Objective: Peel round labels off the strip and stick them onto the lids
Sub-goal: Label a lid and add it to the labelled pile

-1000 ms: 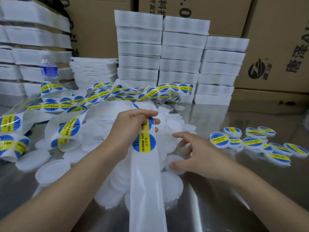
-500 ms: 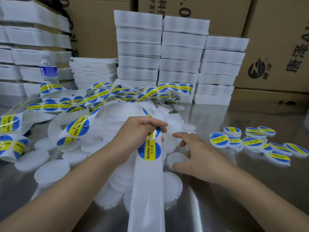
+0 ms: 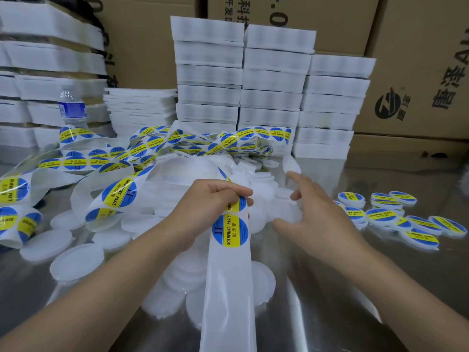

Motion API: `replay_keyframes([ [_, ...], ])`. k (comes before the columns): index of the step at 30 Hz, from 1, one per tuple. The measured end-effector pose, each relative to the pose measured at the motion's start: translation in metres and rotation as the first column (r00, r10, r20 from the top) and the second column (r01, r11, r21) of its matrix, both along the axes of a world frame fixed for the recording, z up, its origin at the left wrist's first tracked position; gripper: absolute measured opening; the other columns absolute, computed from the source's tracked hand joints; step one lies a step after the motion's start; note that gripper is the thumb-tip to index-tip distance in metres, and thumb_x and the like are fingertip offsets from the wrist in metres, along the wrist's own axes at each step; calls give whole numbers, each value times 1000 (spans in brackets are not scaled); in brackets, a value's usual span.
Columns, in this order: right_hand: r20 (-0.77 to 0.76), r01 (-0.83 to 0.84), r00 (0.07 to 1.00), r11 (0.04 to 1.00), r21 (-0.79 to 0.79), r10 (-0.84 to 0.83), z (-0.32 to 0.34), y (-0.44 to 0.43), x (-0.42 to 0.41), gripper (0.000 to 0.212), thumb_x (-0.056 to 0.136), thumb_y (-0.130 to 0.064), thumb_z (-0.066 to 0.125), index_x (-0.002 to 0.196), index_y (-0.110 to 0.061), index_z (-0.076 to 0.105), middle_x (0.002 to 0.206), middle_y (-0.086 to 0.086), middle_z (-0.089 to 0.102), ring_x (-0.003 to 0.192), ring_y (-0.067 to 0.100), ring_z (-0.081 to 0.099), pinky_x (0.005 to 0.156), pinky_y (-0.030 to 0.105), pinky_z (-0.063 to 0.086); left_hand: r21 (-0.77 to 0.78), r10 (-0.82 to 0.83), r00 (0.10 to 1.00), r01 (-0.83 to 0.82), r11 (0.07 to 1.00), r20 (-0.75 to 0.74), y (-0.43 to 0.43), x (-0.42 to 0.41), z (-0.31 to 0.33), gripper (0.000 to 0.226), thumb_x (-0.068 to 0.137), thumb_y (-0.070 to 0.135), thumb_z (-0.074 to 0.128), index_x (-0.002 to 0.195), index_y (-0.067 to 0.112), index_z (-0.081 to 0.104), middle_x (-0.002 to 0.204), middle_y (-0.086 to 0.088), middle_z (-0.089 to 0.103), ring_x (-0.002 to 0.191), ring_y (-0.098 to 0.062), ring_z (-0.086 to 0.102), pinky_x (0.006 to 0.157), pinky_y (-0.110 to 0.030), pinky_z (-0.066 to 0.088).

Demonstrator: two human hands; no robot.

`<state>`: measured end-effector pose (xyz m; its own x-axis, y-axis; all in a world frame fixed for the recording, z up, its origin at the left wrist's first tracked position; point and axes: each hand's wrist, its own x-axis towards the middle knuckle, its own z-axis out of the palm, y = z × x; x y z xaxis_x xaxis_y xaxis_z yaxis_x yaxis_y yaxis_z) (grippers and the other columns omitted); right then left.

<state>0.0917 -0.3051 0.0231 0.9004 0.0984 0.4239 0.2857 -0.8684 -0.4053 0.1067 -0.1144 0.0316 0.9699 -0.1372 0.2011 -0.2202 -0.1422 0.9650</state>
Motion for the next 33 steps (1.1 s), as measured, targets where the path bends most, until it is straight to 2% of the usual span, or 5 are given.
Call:
replay_keyframes([
  [7,178,-133,979,976,170,102,1,5,-3,87,70,-35,71,142,-41,21,109,-14,44,97,6,48,84,28,40,4,-25,1000,25,1000,6,-1,-2,-1,19,82,25,63,71,26,78,82,6,76,86,-9,71,80,-20,53],
  [12,217,-190,963,972,138,158,-3,10,-5,87,70,-36,71,141,-42,22,110,-17,44,96,0,47,82,23,40,114,33,999,-35,993,21,-2,-1,-1,19,82,38,67,66,36,77,73,17,73,65,7,64,62,-5,49],
  [18,315,-264,926,954,142,209,-1,11,-5,84,70,-30,74,138,-42,26,104,-23,42,95,-5,43,78,10,35,88,5,999,-9,996,39,-1,-2,0,19,80,35,70,62,39,76,70,19,72,60,9,61,55,-5,45],
  [28,365,-332,886,941,69,286,-1,11,-7,87,71,-24,77,132,-49,21,108,-17,45,103,-3,45,89,19,37,100,12,1000,-11,995,-12,-1,-2,0,18,78,32,72,60,36,76,67,10,72,56,3,60,53,-8,48],
  [33,379,-356,868,934,27,320,-2,12,-7,86,71,-22,76,131,-49,21,107,-27,39,103,-16,38,89,19,34,79,-9,999,12,997,-35,-2,-2,1,21,79,25,72,59,32,76,63,9,71,55,0,61,54,-10,49],
])
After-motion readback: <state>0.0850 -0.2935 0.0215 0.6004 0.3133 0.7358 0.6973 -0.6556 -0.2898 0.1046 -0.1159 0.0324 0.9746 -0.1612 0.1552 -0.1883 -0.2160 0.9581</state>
